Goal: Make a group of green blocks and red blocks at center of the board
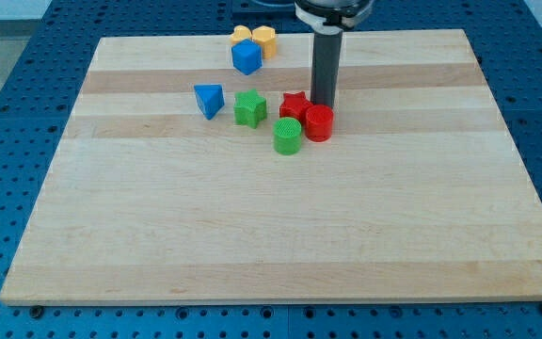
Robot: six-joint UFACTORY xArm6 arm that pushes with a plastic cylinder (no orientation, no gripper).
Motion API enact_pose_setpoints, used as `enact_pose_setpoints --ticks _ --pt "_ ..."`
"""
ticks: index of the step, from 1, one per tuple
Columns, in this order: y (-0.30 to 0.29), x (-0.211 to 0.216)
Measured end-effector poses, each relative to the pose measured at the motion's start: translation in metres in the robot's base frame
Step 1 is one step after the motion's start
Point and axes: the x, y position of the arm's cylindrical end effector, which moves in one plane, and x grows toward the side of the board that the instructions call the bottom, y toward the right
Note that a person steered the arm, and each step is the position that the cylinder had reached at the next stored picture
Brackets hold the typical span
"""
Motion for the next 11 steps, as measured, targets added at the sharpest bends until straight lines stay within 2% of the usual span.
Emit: enact_pose_setpoints --ticks 1,2,3,6,8,9,11 --pt "0.04 0.0" --pt "0.103 0.004" --pt "0.095 0.038" --pt "-0.033 0.052" --pt "-0.031 0.1" --pt "-0.049 0.112" --pt "-0.094 0.094"
